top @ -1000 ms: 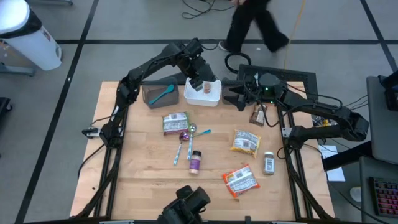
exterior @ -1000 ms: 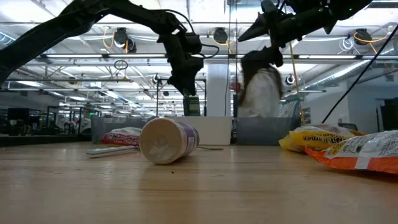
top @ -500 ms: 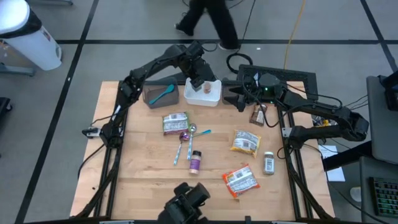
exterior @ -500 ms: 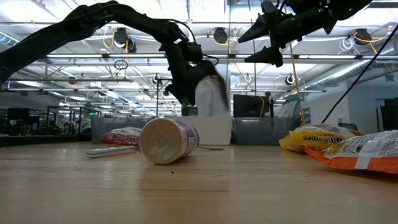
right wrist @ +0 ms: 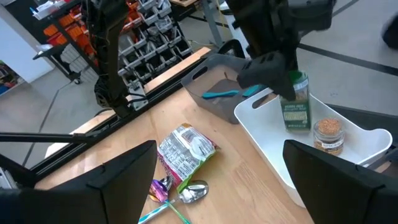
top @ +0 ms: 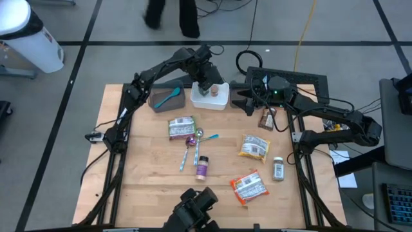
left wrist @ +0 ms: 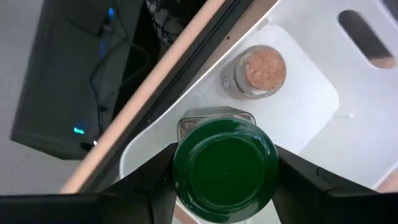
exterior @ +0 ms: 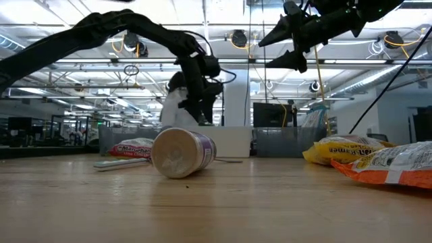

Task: Pick & Place Food Item
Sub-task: Put the green seasoning bottle into the white bin

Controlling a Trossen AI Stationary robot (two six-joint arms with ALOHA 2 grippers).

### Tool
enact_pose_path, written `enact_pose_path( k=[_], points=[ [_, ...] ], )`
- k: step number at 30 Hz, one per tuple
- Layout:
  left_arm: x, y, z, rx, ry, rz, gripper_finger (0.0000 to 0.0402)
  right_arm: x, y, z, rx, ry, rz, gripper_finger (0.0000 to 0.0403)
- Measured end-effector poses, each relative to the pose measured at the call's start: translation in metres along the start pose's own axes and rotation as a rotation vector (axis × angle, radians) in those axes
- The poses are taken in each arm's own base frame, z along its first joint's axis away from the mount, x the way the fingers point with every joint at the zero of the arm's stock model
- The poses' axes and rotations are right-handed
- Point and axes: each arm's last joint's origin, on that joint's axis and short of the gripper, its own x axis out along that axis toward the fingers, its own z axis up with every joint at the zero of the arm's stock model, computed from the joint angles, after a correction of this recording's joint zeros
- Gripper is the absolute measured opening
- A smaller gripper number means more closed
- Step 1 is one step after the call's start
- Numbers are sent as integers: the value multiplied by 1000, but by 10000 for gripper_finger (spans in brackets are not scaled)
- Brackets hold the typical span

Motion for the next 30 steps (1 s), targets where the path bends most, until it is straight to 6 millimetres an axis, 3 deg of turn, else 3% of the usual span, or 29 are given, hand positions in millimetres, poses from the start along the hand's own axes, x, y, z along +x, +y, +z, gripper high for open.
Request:
enact_pose_path(
  k=[11,30],
  points=[
    [13,-4,1,-5,7,11,209,0,0,0,-4,6,-3,341],
    [13,-3,1,-10,4,16,209,0,-1,0,-15,4,-5,341]
  ],
)
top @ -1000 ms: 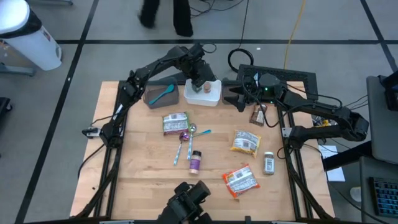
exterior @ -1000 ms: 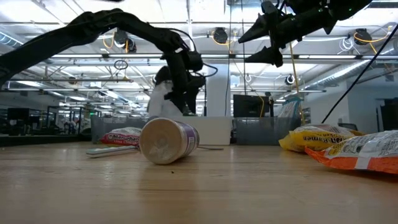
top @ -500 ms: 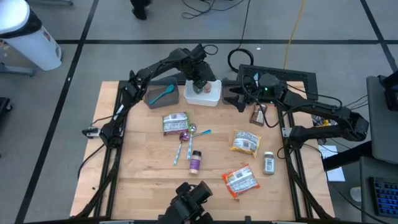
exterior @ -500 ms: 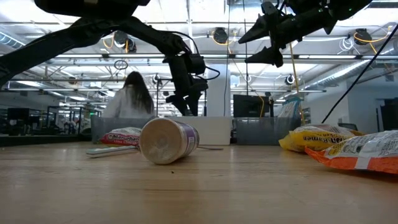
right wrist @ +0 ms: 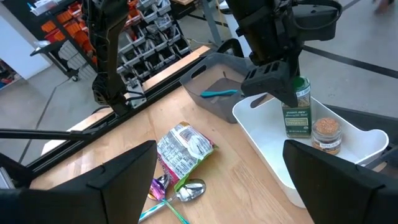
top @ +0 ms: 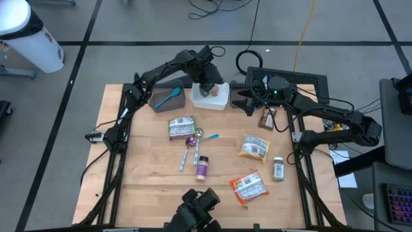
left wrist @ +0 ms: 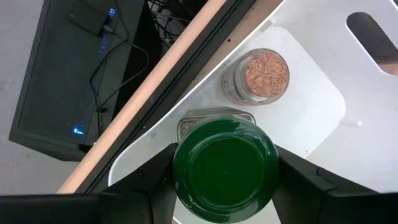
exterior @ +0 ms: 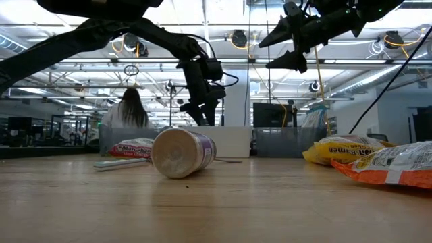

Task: Pick & Place Food Item
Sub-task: Put the green seasoning bottle into the white bin

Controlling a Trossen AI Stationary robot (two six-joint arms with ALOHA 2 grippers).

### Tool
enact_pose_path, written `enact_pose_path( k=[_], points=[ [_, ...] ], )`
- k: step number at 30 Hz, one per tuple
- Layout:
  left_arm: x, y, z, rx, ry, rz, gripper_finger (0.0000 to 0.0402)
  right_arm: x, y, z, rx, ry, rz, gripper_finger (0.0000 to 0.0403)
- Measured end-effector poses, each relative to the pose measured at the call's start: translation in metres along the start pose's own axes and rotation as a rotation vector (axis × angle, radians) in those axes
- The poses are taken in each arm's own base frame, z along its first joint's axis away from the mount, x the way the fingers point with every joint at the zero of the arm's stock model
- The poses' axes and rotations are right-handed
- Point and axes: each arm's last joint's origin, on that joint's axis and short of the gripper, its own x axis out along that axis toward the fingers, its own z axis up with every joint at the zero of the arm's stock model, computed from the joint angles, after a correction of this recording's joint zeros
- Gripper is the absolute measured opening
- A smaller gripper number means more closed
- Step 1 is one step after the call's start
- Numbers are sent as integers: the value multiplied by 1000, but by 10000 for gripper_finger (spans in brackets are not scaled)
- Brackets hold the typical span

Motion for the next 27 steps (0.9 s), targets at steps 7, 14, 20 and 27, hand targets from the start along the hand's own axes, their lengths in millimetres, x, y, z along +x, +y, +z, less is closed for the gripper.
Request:
enact_pose_path(
  k=[7,14,20,27],
  points=[
    [1,-2,0,-17,0,3,245,0,0,0,0,0,0,341],
    [2,-9,2,3,-18,20,309,0,0,0,0,0,1,341],
    [3,-16,4,20,-39,14,319,0,0,0,0,1,3,341],
    [-9,-20,0,25,-25,12,320,0,0,0,0,1,4,341]
  ],
)
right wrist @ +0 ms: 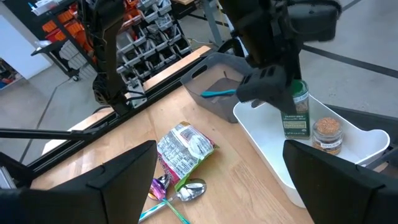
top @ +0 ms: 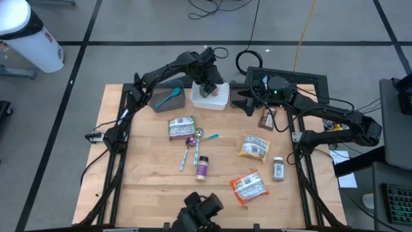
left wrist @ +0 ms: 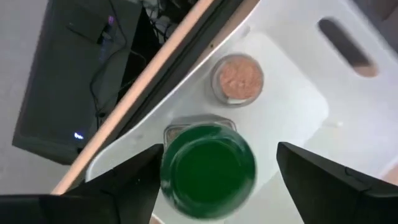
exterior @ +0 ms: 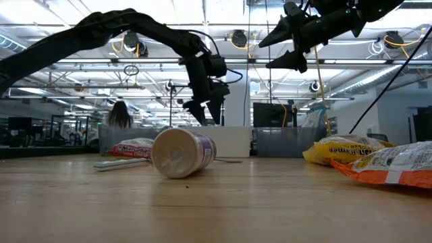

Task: Pick & Place Food Item
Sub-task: Put the green seasoning bottle into the white bin, then put the green noodle pack into the right black bin

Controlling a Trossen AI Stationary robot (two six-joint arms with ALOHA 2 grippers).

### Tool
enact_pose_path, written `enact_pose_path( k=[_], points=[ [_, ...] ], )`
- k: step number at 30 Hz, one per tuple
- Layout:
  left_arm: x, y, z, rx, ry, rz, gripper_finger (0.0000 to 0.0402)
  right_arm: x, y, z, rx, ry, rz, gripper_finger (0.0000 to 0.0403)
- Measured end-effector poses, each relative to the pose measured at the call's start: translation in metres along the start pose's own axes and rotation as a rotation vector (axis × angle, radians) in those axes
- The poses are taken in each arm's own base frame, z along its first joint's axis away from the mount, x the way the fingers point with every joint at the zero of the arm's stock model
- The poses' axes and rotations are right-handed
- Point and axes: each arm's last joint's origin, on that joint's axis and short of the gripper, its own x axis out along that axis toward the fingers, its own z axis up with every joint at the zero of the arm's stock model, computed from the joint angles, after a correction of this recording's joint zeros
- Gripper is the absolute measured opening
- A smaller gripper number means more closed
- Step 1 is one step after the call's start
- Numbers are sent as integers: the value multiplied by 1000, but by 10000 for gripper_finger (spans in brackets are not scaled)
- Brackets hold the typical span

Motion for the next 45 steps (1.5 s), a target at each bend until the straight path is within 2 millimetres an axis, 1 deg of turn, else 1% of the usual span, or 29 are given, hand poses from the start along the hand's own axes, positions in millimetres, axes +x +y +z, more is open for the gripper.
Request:
enact_pose_path(
  k=[2,5,8,11,16,18,21,24,26,29,31,33,36,39,42,45],
  points=[
    [-13,-1,1,4,-28,6,321,0,0,0,0,0,0,341],
    [-40,-1,2,27,-86,56,321,0,0,0,0,0,0,341],
    [-77,0,0,51,-160,96,321,0,0,0,0,-1,-1,341],
    [-123,-1,-5,53,-254,105,321,0,0,0,-1,-1,-1,341],
    [-201,-13,-26,42,-420,73,321,0,0,1,5,-8,1,341],
    [-226,-19,-36,44,-468,23,321,0,0,1,24,-10,1,341],
    [-253,-31,-51,73,-509,-56,321,0,0,1,46,-9,-1,341],
    [-269,-43,-64,117,-521,-118,321,0,0,1,76,-11,-5,341],
    [-274,-52,-68,152,-522,-133,321,0,0,1,95,-11,-5,341],
    [-273,-66,-72,209,-506,-163,321,1,-1,-2,122,-15,-4,341],
    [-272,-74,-73,244,-497,-208,321,2,-4,-8,156,-9,-7,341],
    [-264,-84,-74,275,-483,-264,321,4,-8,-17,209,-11,-5,341],
    [-240,-99,-72,316,-445,-357,321,7,-12,-35,308,-54,22,341],
    [-208,-115,-75,335,-409,-457,321,8,-13,-57,409,-122,58,341],
    [-178,-129,-86,341,-382,-555,321,6,-9,-75,452,-203,108,341],
    [-155,-141,-100,347,-391,-643,321,4,-1,-89,456,-242,118,341]
  ],
)
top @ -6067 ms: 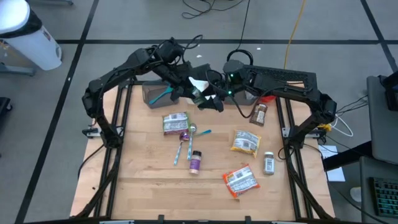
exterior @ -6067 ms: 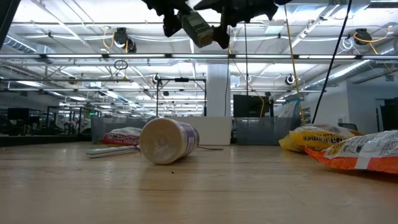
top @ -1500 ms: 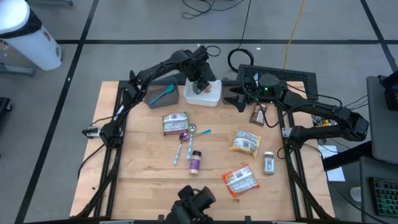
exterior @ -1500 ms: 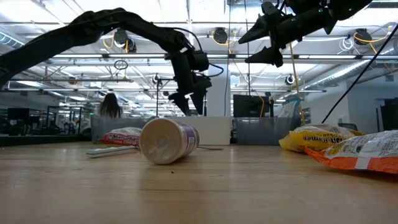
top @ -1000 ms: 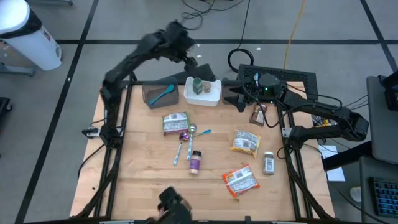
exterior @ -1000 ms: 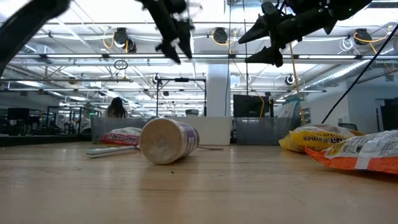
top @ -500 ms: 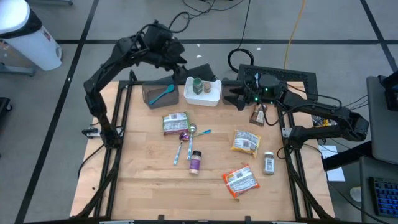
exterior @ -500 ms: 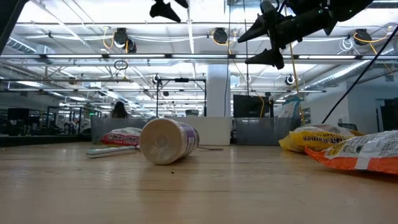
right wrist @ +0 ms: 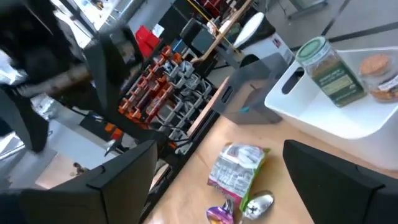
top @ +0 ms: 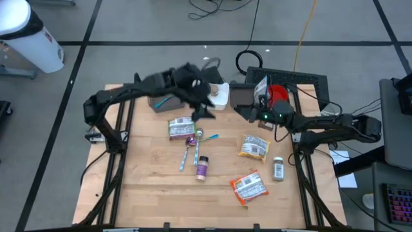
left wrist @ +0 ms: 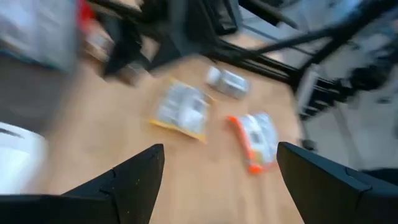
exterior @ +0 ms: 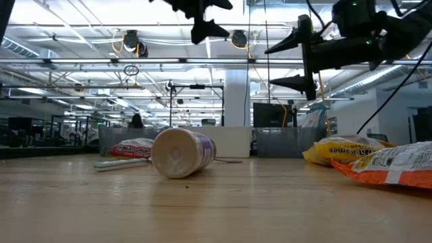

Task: Pick & Place Food Item
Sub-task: Put the green noodle pack into the right black bin

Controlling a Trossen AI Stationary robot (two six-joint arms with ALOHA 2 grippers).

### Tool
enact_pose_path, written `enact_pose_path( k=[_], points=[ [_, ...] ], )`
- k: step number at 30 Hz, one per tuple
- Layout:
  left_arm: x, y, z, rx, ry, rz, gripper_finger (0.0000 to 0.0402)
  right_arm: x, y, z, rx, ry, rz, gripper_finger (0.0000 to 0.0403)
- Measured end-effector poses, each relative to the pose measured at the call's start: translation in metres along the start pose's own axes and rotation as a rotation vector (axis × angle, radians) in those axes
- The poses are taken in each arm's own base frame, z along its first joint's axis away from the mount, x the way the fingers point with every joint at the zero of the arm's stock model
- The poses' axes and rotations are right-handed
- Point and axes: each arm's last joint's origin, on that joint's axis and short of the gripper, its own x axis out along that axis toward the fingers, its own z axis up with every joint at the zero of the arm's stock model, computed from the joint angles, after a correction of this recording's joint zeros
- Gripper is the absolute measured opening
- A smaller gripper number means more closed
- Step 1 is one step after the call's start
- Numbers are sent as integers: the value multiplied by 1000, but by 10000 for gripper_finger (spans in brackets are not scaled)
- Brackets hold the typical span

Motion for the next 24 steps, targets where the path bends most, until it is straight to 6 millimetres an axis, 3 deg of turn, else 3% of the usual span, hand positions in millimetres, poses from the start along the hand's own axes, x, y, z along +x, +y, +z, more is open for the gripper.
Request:
enact_pose_path(
  k=[3,6,16,24],
  points=[
    [7,-8,-19,3,-32,-53,321,-1,7,-10,-19,-19,-3,341],
    [1,-13,-39,-12,-66,-65,321,-2,15,-17,-46,-46,-5,341],
    [-57,-23,-104,-84,-309,-7,321,-3,26,-19,-35,-128,10,341],
    [-80,-29,-141,-183,-414,115,321,4,50,-3,-60,-191,91,341]
  ],
)
